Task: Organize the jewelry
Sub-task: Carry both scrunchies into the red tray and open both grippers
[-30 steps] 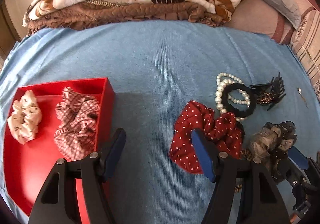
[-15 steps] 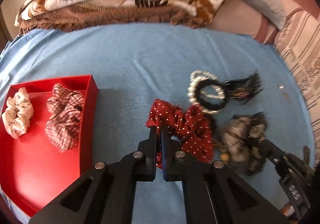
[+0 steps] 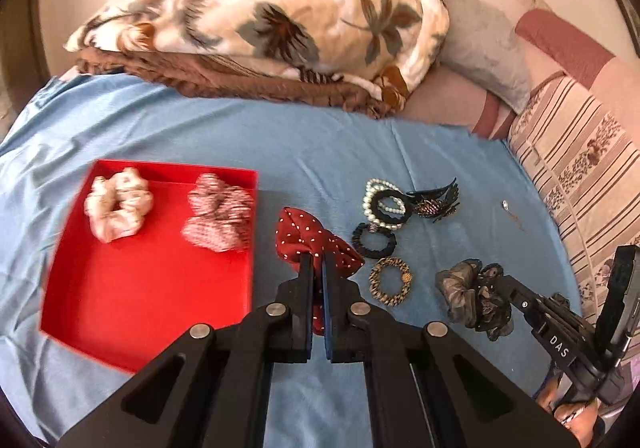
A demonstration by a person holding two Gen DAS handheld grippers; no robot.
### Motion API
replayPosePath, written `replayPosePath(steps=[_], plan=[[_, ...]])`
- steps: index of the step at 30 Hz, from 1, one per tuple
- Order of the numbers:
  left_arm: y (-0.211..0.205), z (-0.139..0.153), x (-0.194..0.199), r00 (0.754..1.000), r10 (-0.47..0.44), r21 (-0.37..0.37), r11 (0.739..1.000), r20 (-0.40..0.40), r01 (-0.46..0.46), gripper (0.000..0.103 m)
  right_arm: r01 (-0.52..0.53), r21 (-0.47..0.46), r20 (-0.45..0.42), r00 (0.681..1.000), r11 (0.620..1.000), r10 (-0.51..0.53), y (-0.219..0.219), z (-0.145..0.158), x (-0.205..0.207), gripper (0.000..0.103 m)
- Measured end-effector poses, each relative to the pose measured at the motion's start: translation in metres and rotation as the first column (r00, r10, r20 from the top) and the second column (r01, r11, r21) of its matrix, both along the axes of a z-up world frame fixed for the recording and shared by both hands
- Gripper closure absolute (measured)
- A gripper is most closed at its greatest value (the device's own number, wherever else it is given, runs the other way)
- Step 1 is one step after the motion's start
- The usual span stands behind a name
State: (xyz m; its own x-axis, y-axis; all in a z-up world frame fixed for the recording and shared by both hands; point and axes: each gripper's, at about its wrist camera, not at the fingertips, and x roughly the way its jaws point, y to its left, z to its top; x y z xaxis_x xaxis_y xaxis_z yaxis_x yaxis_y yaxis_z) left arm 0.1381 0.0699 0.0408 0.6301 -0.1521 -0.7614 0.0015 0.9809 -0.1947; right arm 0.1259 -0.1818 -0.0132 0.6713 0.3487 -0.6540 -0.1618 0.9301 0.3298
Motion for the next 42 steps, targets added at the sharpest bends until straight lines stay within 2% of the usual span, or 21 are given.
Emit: replayPosePath(steps=[5,9,13,18,23,27,34,42], plan=[[0.037,0.016,-0.023,0.998,0.053,0.008,0.999,0.03,-0.053,0.1,-0.066,-0.015,0.037,0.997,0.998,0.067,0.029,0.022,-0.015,0.1],[0.072,0.018,-0.035,0.992,0.117,0.034,0.992,0.036,-0.119,0.1,-0.137,-0.026,0.051,0.989,0.99,0.138,0.065,0.036,-0.02,0.1],[0.112,0.009,-0.044,0.982,0.189,0.031,0.981,0.014,-0.189,0.1,-0.216,-0.032,0.048,0.975,0.976,0.218,0.108,0.042,-0.02,0.1],[0.152,-0.013,-0.049,0.963,0.269,0.096,0.959,-0.016,-0.266,0.1,-0.308,-0.054,0.033,0.95,0.95,0.309,0.163,0.042,-0.021,0.1],[0.187,-0.041,-0.049,0.938,0.34,0.147,0.933,-0.06,-0.329,0.1,-0.377,-0.089,0.004,0.925,0.922,0.379,0.217,0.027,-0.014,0.1],[0.206,-0.058,-0.05,0.921,0.379,0.149,0.92,-0.094,-0.363,0.1,-0.406,-0.111,-0.054,0.914,0.907,0.403,0.245,-0.001,-0.005,0.1],[0.223,-0.071,-0.056,0.902,0.417,0.099,0.908,-0.114,-0.407,0.098,-0.421,-0.108,-0.148,0.902,0.9,0.405,0.249,-0.043,-0.004,0.1],[0.222,-0.072,-0.061,0.889,0.441,0.069,0.897,-0.121,-0.436,0.088,-0.426,-0.087,-0.172,0.897,0.901,0.407,0.247,-0.047,-0.01,0.1]])
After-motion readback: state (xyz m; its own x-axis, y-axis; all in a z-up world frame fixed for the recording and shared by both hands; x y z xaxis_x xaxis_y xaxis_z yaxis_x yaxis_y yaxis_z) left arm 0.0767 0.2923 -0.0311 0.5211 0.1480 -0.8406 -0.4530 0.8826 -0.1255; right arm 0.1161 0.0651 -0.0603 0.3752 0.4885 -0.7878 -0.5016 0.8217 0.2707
